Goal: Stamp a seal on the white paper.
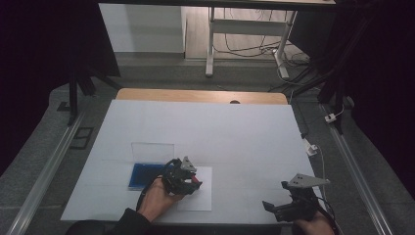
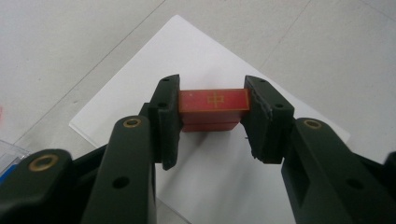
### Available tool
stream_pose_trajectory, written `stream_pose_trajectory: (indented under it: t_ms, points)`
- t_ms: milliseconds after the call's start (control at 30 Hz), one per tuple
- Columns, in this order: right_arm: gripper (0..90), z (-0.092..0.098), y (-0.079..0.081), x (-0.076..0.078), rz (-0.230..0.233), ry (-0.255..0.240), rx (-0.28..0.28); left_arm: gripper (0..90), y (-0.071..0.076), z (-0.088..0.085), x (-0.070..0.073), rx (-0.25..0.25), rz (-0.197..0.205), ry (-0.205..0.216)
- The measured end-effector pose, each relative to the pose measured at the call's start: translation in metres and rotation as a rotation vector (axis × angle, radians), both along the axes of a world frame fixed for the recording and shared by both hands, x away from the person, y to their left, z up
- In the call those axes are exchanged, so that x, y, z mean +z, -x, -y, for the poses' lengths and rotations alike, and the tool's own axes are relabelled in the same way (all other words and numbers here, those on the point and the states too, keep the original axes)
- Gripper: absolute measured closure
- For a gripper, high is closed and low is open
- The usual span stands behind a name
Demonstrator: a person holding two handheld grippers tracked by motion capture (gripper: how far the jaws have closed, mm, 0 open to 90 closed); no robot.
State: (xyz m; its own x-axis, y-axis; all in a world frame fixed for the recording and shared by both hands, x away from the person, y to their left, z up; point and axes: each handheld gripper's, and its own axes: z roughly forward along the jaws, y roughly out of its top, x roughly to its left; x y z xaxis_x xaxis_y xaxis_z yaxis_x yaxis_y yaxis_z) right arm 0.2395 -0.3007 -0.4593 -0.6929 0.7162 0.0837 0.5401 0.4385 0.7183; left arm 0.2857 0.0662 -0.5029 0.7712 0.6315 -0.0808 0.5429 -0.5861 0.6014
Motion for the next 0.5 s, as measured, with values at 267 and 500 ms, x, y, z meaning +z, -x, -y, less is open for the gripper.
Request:
stream_pose_trajectory:
  t_ms: [267,500]
  points:
    - [0.4,0.0,0.0,0.0,0.0,0.0,-0.001,58.3,0.0006,-0.0006,-0.0002,-0.009,0.011,0.001]
    - [0.4,-0.0001,0.0002,0.0,-0.001,0.001,0.0,58.2,0.001,0.0005,0.0012,-0.011,0.019,-0.009]
